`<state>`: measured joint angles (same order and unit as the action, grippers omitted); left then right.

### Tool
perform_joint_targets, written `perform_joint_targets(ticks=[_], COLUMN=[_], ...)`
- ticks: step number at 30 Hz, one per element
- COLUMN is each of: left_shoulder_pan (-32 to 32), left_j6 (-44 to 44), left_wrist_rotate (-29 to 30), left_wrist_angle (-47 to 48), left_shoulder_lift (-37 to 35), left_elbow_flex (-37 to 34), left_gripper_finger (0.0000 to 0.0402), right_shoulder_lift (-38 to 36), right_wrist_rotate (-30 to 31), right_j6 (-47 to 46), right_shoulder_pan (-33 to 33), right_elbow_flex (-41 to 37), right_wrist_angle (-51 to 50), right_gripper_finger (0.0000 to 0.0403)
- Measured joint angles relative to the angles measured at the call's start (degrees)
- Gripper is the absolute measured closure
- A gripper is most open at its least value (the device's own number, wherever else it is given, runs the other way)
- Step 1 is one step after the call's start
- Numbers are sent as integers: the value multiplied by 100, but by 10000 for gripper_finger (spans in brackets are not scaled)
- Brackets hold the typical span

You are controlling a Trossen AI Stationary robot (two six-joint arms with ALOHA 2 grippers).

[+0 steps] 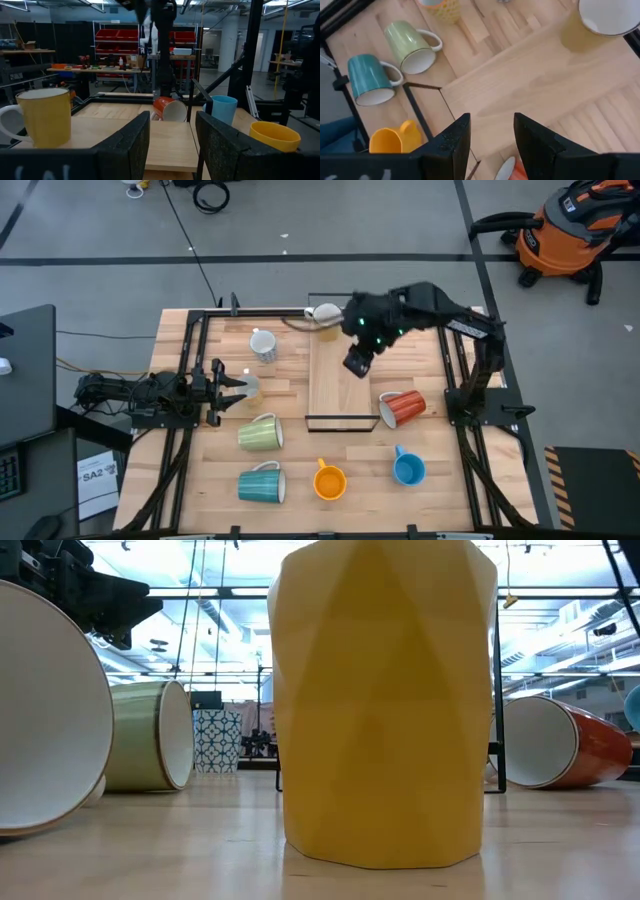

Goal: Place coffee mugs
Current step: Put the orange mug on the shelf

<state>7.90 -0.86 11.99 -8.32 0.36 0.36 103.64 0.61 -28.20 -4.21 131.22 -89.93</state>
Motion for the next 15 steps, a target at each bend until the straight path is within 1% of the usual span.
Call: perform_joint_targets(ticks=[4, 7, 11, 15], left_shoulder_pan=[-1, 0, -1, 0], left_j6=[0, 0, 0, 0], left_wrist_rotate=[0, 0, 0, 0], left_wrist_angle=[1, 1, 0, 2], left_shoulder_lift=[0, 0, 0, 0], left_elbow_flex=[0, 0, 0, 0], left_gripper_finger=[235, 235, 235, 235], right_shoulder_lift=[-284, -599, -1213, -1707], right_wrist_rotate=[530, 671, 687, 685], right_j6=[-393, -916, -2062, -3327], right_shoulder_pan=[551, 865, 1244, 1758], right_elbow_flex=[-500, -1139, -2110, -3024], right_wrist_angle=[-10, -6, -13, -9], right_gripper_finger=[247, 247, 247, 247])
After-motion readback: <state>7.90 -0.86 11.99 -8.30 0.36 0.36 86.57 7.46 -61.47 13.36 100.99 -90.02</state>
